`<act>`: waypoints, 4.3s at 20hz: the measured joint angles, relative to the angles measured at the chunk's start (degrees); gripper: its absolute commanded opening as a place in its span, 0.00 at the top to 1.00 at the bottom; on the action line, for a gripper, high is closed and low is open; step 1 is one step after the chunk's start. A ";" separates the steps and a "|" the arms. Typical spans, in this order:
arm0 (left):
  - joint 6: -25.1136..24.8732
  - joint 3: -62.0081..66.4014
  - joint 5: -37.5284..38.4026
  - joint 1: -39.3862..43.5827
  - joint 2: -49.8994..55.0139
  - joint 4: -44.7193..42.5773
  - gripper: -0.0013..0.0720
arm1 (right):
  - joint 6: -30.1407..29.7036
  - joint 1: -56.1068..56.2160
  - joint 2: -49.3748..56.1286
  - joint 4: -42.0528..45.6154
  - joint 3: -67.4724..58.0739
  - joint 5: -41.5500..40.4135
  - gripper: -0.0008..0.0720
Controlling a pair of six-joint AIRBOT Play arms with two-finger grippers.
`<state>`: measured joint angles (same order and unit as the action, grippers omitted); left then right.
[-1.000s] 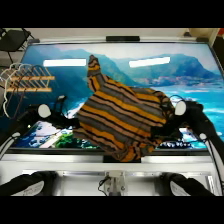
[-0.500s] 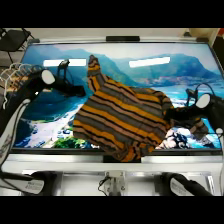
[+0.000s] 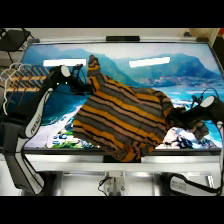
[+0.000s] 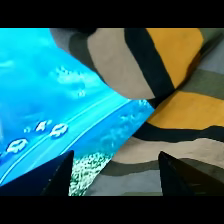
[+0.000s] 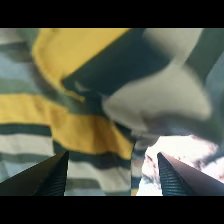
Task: Fold the shirts.
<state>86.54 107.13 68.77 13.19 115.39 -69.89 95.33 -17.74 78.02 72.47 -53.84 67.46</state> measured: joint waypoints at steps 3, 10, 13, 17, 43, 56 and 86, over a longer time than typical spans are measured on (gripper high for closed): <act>-0.48 0.72 -0.44 -0.02 1.57 1.68 0.15 | 0.00 -0.26 1.99 -0.26 -0.02 -0.26 0.07; -0.83 1.11 -1.81 0.02 3.89 6.49 0.76 | -0.02 0.74 3.96 -0.48 -0.02 1.16 0.07; -1.29 1.14 -1.97 0.04 4.26 9.09 0.92 | 0.00 3.06 5.42 -0.55 -0.17 1.64 0.41; -4.17 2.67 -1.86 -1.11 2.71 10.62 0.92 | -0.24 6.82 6.73 -3.06 -1.14 -4.35 0.90; 9.33 -60.52 -3.61 3.10 -56.54 -5.29 0.25 | -4.44 25.40 -12.39 5.55 0.50 7.15 0.16; 1.44 -26.34 -6.29 -8.13 -35.87 -3.02 0.06 | -1.46 26.38 4.61 6.84 -35.87 1.88 0.10; -11.37 -5.49 -6.64 -3.76 -3.26 14.51 0.92 | -0.17 33.11 38.62 -0.63 -52.78 2.58 0.90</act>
<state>75.18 101.65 62.13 9.43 112.14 -55.37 95.15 15.38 116.64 71.83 -106.63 70.04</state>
